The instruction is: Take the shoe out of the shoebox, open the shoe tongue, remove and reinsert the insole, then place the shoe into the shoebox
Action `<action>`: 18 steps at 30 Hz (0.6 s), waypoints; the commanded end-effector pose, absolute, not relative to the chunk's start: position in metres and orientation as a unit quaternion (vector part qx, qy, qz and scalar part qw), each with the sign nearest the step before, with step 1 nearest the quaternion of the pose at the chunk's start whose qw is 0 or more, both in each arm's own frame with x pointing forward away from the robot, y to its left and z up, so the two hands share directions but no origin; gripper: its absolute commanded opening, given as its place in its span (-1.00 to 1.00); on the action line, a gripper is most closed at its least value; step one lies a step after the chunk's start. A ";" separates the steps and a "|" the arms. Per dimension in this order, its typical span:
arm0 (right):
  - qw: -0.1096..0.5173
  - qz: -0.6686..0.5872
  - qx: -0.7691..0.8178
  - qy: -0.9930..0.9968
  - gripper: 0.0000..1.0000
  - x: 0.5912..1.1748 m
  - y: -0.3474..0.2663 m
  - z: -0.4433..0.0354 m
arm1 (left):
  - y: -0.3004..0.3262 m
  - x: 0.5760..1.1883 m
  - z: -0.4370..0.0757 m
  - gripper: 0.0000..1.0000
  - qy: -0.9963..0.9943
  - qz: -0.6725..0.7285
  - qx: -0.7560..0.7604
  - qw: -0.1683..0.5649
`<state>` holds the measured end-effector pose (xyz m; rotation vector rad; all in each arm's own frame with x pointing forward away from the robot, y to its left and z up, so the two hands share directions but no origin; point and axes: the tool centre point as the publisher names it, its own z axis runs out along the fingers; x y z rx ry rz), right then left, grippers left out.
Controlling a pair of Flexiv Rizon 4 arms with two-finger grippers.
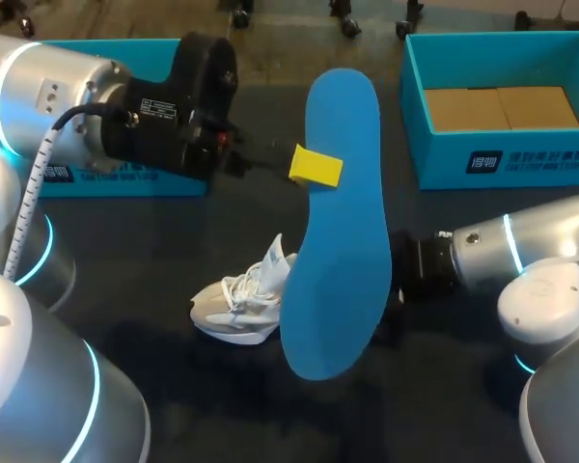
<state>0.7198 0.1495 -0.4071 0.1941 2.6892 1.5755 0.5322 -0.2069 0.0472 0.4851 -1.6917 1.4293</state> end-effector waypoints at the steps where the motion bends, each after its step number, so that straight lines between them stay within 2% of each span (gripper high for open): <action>1: 0.005 0.482 0.065 0.874 1.00 0.713 0.140 -0.393 | -0.207 0.531 0.046 -1.00 -0.675 0.572 0.194 0.423; 18: 0.014 0.375 0.071 0.924 1.00 0.709 0.115 -0.346 | -0.207 0.531 0.046 -1.00 -0.675 0.572 0.194 0.423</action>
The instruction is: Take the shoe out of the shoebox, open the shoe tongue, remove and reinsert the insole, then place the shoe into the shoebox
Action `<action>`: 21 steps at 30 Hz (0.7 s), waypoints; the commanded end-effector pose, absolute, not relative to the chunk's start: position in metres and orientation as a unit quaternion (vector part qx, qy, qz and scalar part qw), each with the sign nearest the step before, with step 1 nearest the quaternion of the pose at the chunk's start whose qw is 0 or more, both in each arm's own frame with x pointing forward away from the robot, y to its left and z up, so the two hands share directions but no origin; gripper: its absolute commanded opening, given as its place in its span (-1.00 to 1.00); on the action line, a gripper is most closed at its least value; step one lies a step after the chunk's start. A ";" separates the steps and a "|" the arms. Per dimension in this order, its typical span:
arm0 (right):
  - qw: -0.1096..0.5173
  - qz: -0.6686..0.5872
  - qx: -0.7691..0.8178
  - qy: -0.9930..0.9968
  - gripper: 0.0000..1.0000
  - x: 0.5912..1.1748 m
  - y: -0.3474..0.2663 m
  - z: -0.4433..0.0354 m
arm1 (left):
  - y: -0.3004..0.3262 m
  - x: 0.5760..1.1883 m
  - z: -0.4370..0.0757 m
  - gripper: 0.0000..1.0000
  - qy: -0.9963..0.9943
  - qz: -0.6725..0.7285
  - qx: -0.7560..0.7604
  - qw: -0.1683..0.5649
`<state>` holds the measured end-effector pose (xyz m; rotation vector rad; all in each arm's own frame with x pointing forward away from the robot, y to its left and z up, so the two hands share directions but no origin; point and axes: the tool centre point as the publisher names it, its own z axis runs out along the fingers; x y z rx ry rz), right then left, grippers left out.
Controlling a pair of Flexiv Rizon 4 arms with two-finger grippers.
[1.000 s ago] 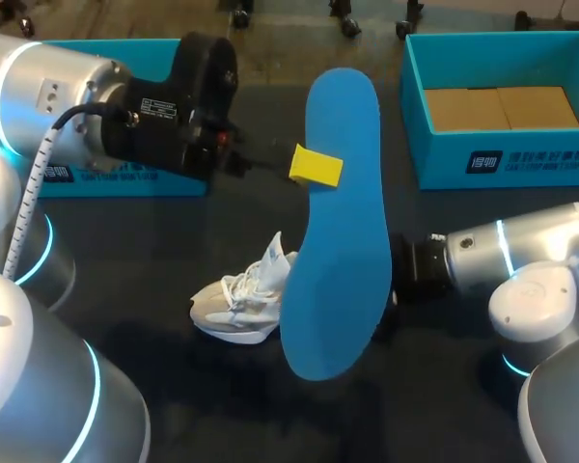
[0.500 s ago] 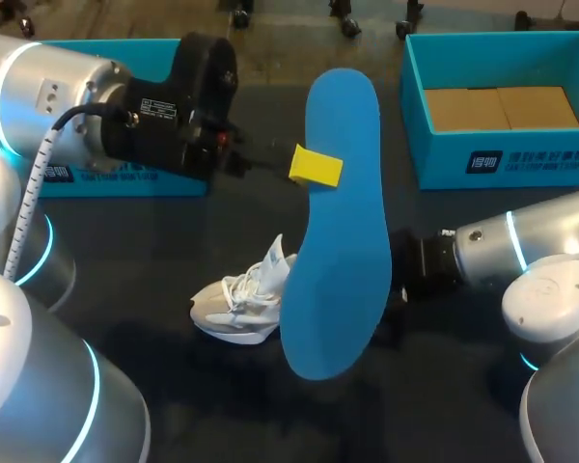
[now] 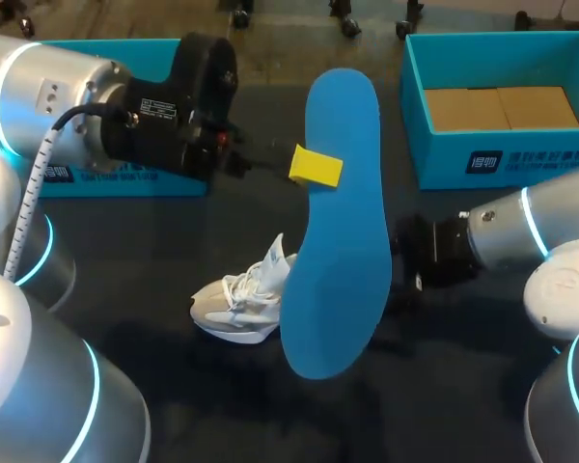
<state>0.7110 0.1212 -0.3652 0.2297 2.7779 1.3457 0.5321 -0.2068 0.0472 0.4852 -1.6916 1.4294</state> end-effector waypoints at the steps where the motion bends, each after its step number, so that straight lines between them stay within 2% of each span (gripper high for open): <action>1: 0.012 0.368 0.072 0.927 1.00 0.709 0.115 -0.343 | -0.207 0.531 0.046 -1.00 -0.675 0.572 0.194 0.423; 21: 0.039 0.196 0.050 0.979 1.00 0.713 0.132 -0.301 | -0.207 0.531 0.046 -1.00 -0.675 0.572 0.194 0.423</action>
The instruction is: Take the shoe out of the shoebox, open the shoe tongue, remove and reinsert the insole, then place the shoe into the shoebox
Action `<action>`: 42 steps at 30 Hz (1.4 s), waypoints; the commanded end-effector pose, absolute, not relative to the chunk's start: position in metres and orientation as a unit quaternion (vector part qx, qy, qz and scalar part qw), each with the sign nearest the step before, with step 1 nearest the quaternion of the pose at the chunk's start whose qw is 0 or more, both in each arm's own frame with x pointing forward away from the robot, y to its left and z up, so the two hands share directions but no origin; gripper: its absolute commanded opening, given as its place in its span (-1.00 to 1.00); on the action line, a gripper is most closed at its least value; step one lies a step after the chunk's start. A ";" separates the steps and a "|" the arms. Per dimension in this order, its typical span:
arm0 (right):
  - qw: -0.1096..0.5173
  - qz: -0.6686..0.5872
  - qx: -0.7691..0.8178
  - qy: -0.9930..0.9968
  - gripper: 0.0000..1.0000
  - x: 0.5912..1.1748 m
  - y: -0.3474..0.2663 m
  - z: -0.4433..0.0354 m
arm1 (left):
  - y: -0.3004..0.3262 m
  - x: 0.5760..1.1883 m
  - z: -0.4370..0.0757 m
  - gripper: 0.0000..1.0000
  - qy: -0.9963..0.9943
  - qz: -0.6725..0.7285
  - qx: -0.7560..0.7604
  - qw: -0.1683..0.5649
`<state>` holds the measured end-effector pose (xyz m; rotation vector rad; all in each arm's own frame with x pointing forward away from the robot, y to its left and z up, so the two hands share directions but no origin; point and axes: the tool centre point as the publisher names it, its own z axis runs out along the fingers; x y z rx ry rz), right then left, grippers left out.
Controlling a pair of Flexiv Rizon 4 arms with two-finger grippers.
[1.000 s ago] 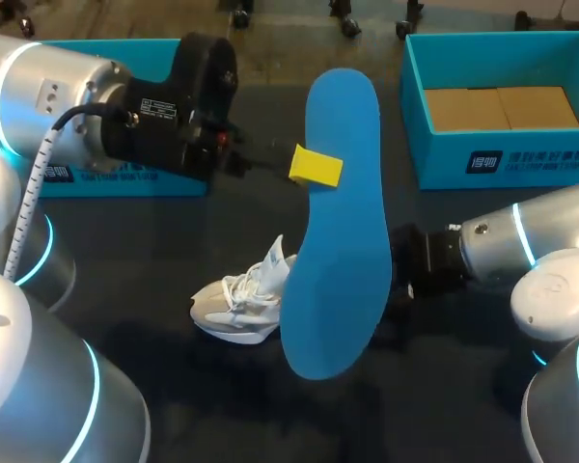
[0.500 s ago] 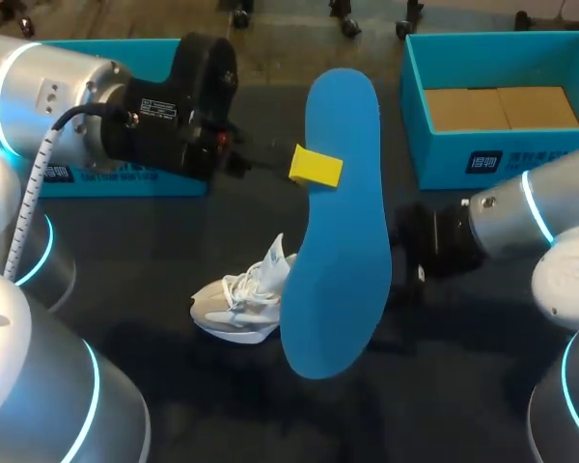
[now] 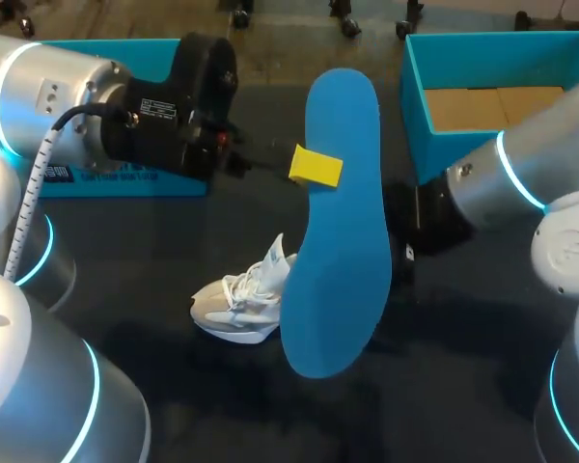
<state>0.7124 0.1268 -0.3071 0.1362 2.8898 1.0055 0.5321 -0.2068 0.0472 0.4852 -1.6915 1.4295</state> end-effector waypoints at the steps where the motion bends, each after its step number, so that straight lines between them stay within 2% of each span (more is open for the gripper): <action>1: 0.041 0.189 0.051 0.980 1.00 0.713 0.132 -0.300 | -0.207 0.531 0.046 -1.00 -0.675 0.572 0.194 0.423; 17: 0.057 0.122 0.067 0.989 1.00 0.716 0.135 -0.289 | -0.207 0.531 0.046 -1.00 -0.675 0.572 0.194 0.423; 24: 0.045 0.087 0.068 0.993 1.00 0.719 0.138 -0.281 | -0.207 0.531 0.046 -1.00 -0.675 0.572 0.194 0.423; 42: 0.051 0.060 0.077 0.994 1.00 0.720 0.143 -0.276 | -0.207 0.531 0.046 -1.00 -0.675 0.572 0.194 0.423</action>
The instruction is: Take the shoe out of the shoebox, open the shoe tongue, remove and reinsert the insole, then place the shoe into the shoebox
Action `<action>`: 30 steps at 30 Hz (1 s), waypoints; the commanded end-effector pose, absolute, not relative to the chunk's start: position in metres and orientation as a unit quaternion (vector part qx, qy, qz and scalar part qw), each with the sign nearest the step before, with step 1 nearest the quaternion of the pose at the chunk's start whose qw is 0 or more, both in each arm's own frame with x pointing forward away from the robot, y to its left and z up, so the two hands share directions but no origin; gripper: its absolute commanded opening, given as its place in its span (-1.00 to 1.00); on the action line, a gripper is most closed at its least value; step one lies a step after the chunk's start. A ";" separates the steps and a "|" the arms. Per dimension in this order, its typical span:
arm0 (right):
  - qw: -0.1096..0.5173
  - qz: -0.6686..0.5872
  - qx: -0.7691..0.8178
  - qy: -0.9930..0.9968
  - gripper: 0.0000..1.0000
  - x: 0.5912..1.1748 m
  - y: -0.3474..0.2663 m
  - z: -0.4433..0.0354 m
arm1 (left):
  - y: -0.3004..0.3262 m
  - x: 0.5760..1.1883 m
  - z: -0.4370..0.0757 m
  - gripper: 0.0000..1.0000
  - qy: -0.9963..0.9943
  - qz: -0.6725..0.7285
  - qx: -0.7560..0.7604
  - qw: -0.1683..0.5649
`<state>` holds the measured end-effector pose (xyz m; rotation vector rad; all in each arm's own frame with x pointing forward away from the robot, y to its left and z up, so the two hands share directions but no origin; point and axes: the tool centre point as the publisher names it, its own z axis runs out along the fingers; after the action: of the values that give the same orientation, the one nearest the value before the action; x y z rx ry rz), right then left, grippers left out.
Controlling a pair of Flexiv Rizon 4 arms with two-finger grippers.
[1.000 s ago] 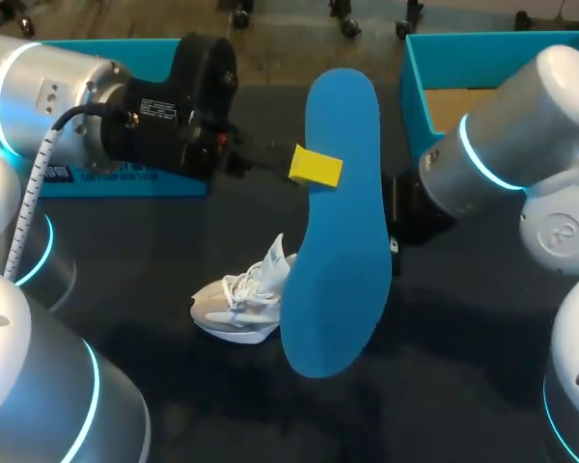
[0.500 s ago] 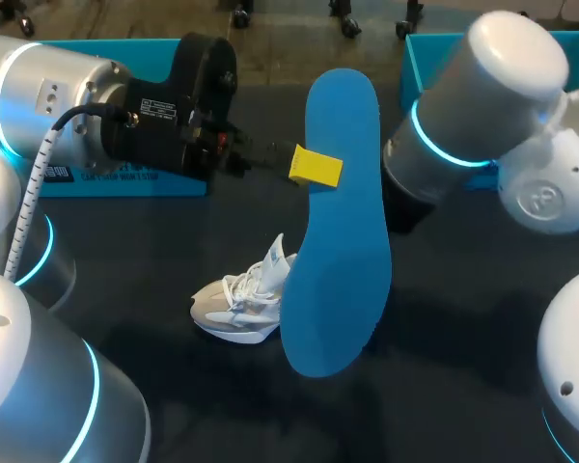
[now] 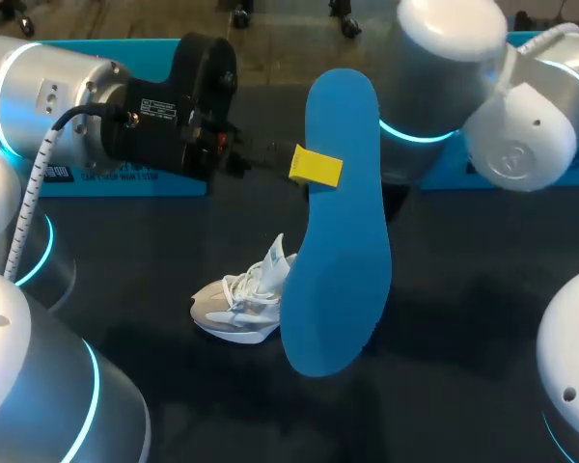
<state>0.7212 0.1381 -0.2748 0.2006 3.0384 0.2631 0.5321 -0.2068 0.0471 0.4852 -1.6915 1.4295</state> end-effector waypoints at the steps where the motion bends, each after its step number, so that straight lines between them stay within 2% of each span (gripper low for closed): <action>1: 0.056 0.066 0.082 0.993 1.00 0.719 0.143 -0.276 | -0.207 0.531 0.046 -1.00 -0.675 0.572 0.194 0.423; 17: 0.056 0.066 0.082 0.993 1.00 0.719 0.143 -0.276 | -0.207 0.531 0.046 -1.00 -0.675 0.572 0.194 0.423; 30: 0.025 0.053 0.088 0.994 1.00 0.731 0.155 -0.298 | -0.207 0.531 0.046 -1.00 -0.675 0.572 0.194 0.423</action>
<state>0.7244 0.1465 -0.2876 0.2719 3.0649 0.1739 0.5321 -0.2068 0.0471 0.4852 -1.6915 1.4295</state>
